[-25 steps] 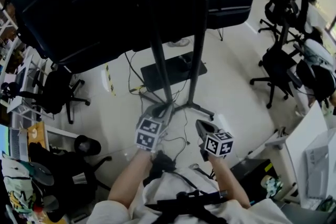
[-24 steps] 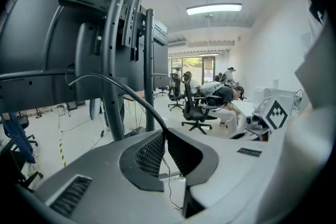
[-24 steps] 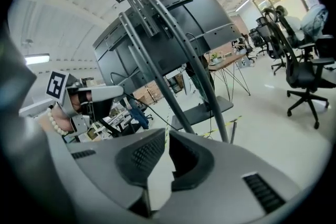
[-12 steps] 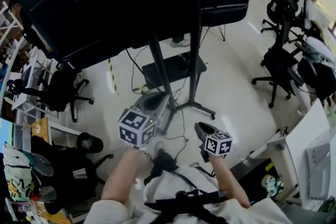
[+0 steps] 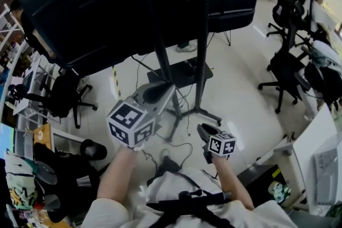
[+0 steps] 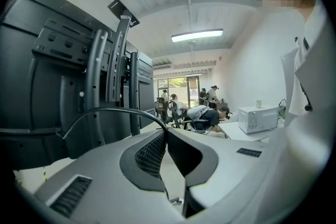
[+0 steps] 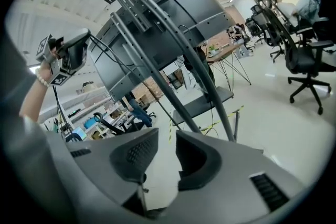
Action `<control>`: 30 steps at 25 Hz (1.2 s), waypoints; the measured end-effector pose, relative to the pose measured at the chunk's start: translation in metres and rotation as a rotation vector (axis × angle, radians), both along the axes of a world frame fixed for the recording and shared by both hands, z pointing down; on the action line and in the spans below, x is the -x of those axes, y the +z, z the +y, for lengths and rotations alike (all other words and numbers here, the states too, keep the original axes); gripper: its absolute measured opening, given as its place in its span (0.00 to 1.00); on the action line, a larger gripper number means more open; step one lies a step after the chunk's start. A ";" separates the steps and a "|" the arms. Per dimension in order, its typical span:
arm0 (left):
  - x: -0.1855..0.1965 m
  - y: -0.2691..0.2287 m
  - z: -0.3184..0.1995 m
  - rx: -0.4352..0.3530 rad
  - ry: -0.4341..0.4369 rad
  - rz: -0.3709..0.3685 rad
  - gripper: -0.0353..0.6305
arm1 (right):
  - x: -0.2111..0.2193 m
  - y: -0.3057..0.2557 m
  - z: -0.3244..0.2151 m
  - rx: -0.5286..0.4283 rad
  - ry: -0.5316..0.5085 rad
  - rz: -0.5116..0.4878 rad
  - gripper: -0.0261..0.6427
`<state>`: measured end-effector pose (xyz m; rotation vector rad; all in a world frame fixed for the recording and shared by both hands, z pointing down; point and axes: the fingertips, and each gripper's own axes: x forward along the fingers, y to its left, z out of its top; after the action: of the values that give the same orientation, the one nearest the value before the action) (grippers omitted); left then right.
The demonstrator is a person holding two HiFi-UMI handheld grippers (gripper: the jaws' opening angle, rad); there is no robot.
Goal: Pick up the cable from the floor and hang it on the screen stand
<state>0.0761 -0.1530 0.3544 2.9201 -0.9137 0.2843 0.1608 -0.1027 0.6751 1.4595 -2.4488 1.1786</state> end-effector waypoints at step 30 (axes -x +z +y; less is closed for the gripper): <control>0.053 -0.173 -0.056 -0.284 -0.016 -0.054 0.08 | 0.060 0.042 -0.068 0.012 -0.111 0.212 0.35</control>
<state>0.0236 -0.2093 0.1816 3.1733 -1.0660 0.2533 0.1007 -0.1702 0.7172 1.3492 -2.3416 0.9615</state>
